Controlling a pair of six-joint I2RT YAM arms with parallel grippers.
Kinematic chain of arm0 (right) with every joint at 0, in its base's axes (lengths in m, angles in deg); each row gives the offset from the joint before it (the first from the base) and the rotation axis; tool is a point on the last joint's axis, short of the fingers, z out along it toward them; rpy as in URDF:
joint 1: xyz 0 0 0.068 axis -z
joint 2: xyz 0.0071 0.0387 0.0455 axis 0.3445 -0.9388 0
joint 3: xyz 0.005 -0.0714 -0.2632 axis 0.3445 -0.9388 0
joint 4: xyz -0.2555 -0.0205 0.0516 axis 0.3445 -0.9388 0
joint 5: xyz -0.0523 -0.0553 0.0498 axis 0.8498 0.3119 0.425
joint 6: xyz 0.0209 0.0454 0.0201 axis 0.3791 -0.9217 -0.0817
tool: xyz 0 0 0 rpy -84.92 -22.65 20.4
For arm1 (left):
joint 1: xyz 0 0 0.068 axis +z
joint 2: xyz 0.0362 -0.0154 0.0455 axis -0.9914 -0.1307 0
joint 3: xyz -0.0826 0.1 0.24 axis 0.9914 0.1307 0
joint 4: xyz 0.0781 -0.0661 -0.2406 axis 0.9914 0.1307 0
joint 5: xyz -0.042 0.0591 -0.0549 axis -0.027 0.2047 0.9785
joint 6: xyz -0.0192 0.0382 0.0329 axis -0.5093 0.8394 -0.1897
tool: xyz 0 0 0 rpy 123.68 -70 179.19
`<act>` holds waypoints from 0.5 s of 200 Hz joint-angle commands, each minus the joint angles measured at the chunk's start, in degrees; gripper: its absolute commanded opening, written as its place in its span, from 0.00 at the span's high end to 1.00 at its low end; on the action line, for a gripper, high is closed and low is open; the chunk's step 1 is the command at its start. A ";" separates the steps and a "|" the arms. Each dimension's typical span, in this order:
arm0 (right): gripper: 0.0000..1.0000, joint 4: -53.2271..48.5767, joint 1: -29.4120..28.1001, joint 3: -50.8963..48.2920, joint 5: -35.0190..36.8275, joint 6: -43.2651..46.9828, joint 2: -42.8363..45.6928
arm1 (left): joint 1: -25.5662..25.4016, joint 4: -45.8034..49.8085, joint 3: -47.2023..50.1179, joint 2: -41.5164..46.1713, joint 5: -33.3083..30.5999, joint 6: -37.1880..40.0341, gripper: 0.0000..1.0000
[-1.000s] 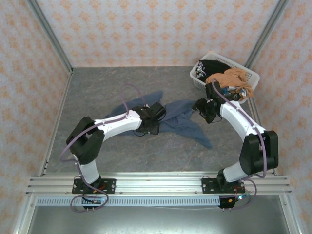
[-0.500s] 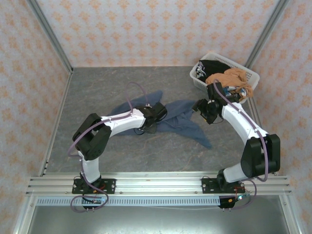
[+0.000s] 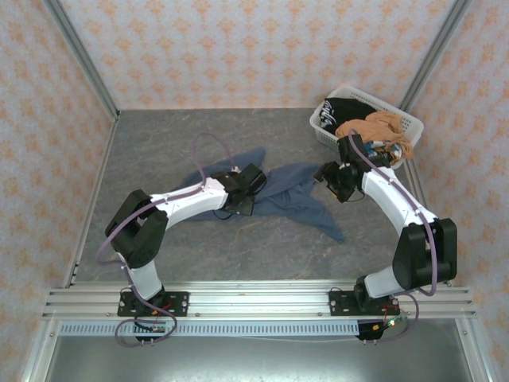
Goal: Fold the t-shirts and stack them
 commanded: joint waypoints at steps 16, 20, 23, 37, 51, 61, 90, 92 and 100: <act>0.32 0.68 0.26 -0.42 -0.29 -0.20 -0.10 | -0.31 1.13 -4.19 -5.17 -1.95 -1.57 0.42; 0.32 0.73 0.27 -0.40 -0.35 -0.19 -0.01 | -0.27 1.37 -4.56 -5.77 -2.27 -1.41 0.43; 0.32 0.67 0.26 -0.42 -0.36 -0.19 0.05 | -0.26 1.55 -4.88 -6.16 -2.60 -1.31 0.43; 0.32 0.49 0.26 -0.58 -0.28 -0.19 0.48 | 0.03 2.58 -6.06 -7.33 -4.28 -0.82 0.45; 0.32 0.44 0.26 -0.83 -0.27 -0.10 0.71 | 0.51 2.50 -6.13 -7.36 -4.57 -0.76 0.49; 0.32 0.37 0.28 -1.06 -0.19 -0.03 0.86 | 0.74 2.75 -6.23 -9.10 -4.70 0.92 0.53; 0.32 0.51 0.35 -1.28 0.11 -0.01 0.84 | 1.05 3.68 -4.80 -8.08 -7.13 2.30 0.72; 0.32 0.51 0.37 -1.28 0.08 0.03 0.75 | 1.05 3.76 -4.63 -8.05 -7.35 2.35 0.74; 0.32 0.62 0.40 -1.13 0.26 0.15 0.58 | 1.14 3.74 -3.82 -5.65 -8.34 2.49 0.80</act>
